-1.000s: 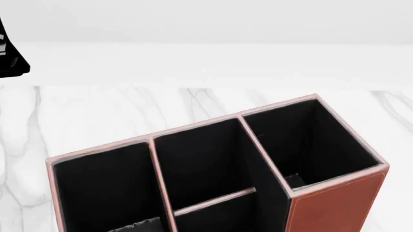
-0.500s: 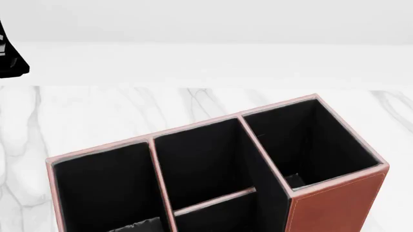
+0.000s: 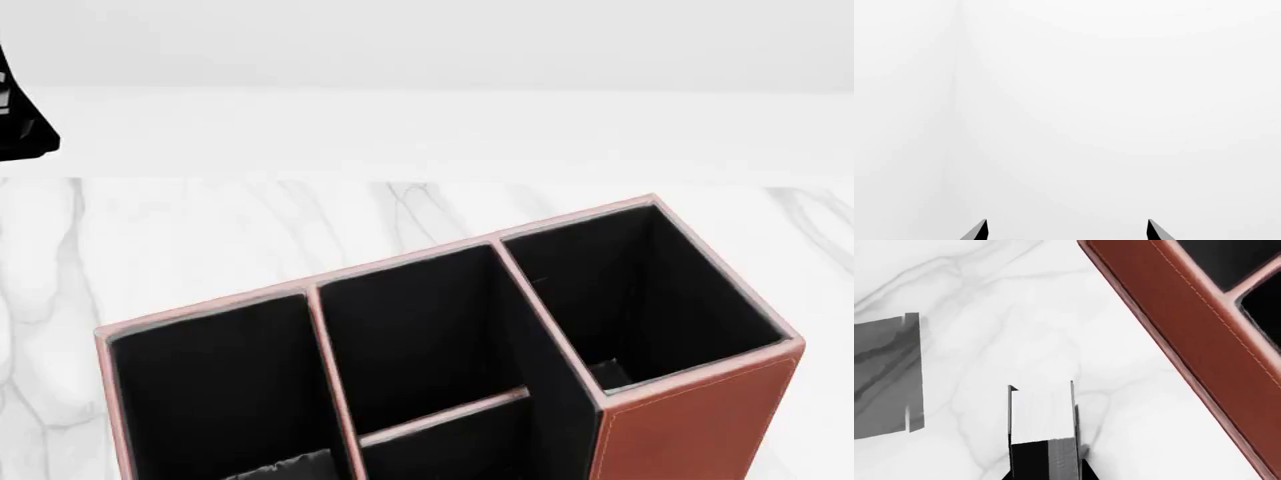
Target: Pick up the book and place it in the front compartment of the caddy.
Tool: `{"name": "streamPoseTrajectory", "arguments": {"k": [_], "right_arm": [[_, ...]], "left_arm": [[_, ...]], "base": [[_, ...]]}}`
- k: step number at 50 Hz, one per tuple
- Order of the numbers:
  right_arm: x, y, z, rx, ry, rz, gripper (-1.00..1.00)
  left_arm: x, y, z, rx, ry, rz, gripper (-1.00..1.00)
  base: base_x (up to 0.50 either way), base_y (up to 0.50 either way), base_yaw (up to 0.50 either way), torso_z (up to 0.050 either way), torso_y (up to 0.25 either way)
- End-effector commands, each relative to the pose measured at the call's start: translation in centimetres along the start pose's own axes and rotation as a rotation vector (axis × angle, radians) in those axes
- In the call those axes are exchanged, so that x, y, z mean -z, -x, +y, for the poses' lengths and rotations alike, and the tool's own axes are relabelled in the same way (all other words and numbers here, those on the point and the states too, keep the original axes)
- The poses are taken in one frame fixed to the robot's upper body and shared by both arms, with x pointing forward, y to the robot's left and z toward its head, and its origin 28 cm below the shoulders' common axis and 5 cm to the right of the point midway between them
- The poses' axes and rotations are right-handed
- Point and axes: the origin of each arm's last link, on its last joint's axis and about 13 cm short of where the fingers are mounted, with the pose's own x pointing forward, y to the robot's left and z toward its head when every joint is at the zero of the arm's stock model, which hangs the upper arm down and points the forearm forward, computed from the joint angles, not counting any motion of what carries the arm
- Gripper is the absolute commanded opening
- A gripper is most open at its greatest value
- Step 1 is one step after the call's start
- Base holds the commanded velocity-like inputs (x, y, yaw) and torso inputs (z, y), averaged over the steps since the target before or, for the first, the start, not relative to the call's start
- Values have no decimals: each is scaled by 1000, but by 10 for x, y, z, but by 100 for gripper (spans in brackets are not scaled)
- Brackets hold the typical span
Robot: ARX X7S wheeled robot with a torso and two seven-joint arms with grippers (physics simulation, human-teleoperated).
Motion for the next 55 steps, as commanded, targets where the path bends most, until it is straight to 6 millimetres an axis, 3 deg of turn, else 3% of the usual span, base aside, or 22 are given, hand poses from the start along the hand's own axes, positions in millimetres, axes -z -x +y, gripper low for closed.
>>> {"name": "streamPoseTrajectory", "arguments": {"k": [1, 23, 44, 55], "right_arm": [[-14, 16, -3, 44, 45, -64, -100], [-54, 71, -9, 215, 186, -203, -100], [-89, 139, 1, 397, 285, -255, -100], [-98, 157, 5, 460, 315, -281, -100]], "left_arm": [[0, 0, 1, -3, 0, 1, 100], [3, -1, 0, -2, -4, 6, 100], [3, -1, 0, -3, -3, 7, 100], [2, 0, 1, -6, -3, 6, 100]], "base": [[0, 0, 0, 0, 0], [0, 0, 0, 0, 0], [0, 0, 0, 0, 0], [0, 0, 0, 0, 1]]}}
